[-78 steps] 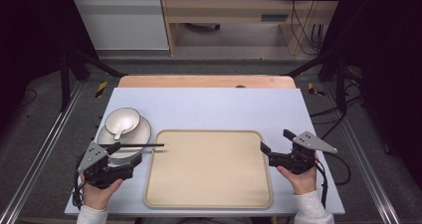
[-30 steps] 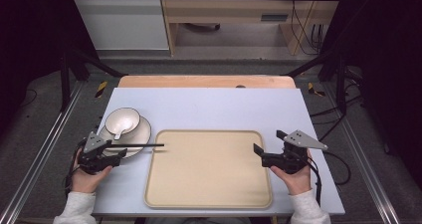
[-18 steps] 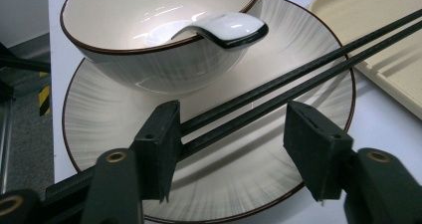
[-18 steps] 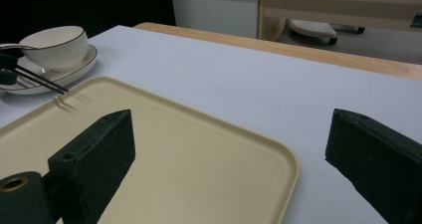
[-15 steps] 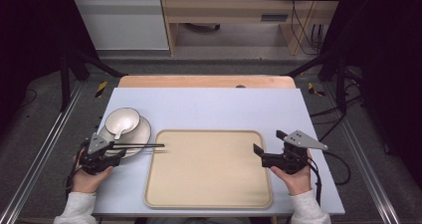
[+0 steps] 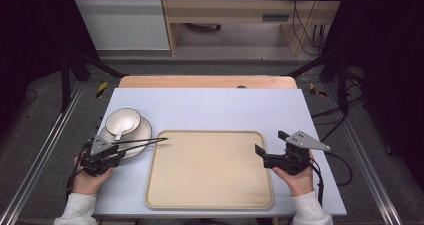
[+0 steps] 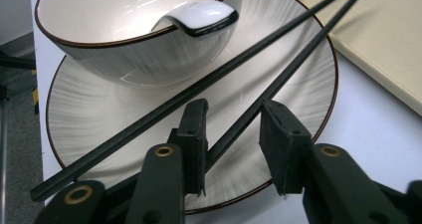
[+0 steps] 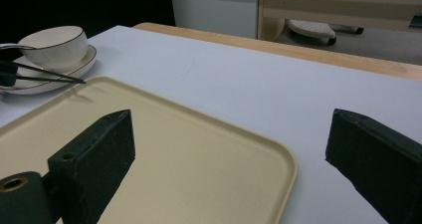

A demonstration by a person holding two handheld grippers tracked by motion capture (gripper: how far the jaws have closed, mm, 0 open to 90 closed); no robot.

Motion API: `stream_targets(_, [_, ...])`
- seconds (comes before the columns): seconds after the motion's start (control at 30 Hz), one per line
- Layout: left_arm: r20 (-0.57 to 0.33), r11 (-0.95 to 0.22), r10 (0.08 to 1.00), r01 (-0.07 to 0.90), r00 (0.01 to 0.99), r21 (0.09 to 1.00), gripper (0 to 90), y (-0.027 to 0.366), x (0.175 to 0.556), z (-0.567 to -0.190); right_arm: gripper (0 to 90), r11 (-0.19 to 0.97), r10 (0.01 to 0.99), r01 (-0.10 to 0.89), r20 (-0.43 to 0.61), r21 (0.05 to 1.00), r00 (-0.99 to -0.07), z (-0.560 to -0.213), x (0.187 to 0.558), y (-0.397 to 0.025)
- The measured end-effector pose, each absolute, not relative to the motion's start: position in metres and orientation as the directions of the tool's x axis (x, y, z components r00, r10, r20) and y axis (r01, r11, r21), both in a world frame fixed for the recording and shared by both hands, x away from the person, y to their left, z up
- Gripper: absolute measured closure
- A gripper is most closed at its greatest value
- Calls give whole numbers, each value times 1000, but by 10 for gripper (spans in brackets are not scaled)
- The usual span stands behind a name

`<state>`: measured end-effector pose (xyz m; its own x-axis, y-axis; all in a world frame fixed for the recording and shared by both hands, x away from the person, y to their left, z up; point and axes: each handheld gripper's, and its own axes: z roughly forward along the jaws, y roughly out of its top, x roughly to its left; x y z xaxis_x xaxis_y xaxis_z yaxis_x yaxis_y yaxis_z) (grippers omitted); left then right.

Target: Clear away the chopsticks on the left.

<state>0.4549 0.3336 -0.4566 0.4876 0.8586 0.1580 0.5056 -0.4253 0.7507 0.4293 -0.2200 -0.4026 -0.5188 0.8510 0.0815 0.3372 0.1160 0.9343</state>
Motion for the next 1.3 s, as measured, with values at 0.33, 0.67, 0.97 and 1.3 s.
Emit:
stream_targets(0.33, [153, -446, 844, 515, 515, 732, 749, 332, 453, -454, 54, 119, 851, 338, 80, 933, -520, -402, 430, -220])
stream_targets(0.67, [139, -445, 843, 527, 520, 724, 829, 327, 453, -454, 53, 119, 850, 346, 85, 931, -520, -404, 430, -220])
stream_targets(0.97, [103, -418, 850, 542, 517, 729, 792, 325, 455, -452, 53, 121, 849, 346, 84, 930, -522, -404, 430, -220])
stream_targets(1.3, [73, -393, 870, 595, 488, 701, 790, 313, 475, -454, 52, 120, 848, 345, 84, 931, -522, -404, 430, -219])
